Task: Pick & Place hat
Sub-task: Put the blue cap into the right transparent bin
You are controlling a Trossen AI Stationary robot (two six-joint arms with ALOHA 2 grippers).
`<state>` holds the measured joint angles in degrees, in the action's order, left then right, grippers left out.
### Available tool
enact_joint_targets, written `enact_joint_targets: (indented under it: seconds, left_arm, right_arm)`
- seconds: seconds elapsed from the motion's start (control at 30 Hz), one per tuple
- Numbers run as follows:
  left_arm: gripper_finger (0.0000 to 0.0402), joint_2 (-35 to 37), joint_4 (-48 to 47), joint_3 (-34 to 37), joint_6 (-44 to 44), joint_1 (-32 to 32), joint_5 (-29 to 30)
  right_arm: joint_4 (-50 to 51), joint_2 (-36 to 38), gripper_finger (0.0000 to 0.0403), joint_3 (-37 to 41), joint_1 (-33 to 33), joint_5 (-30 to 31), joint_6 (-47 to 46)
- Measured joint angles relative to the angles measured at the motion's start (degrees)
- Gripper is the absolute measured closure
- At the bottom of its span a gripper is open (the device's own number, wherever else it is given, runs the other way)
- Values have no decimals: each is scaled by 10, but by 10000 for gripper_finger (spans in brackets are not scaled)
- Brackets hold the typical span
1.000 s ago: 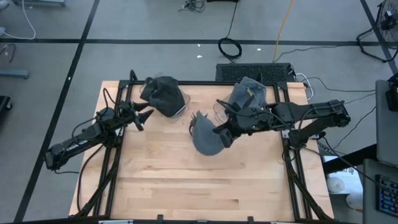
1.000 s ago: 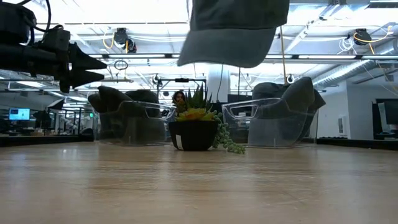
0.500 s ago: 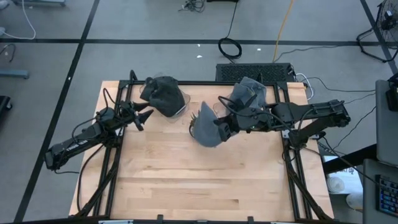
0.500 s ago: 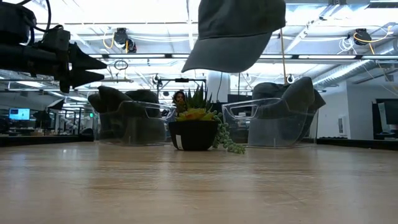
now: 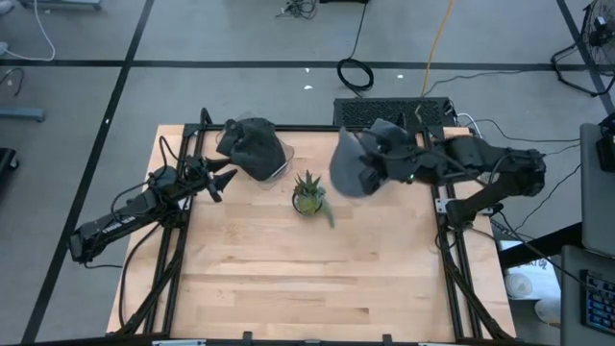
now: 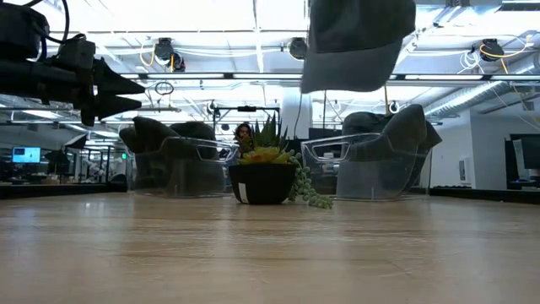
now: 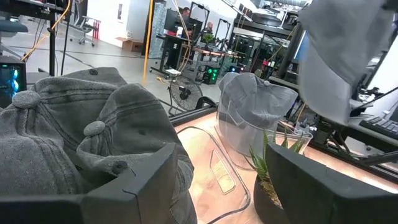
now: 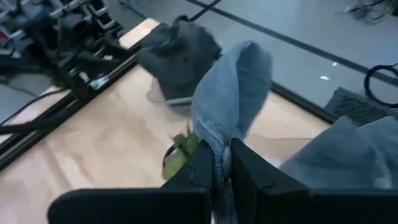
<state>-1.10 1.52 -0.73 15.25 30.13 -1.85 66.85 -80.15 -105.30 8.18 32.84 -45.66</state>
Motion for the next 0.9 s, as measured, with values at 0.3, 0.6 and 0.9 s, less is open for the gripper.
enact_joint_targets:
  seconds: [0.3, 0.6, 0.9]
  left_arm:
    - [149, 0, 0, 0, 0, 0, 0]
    - [149, 0, 0, 0, 0, 0, 0]
    - [149, 0, 0, 0, 0, 0, 0]
  right_arm:
    - [54, -5, 388, -9, -75, 15, 30]
    - [58, -12, 388, 45, -127, 3, 52]
    - [-15, -13, 388, 137, -144, -1, 78]
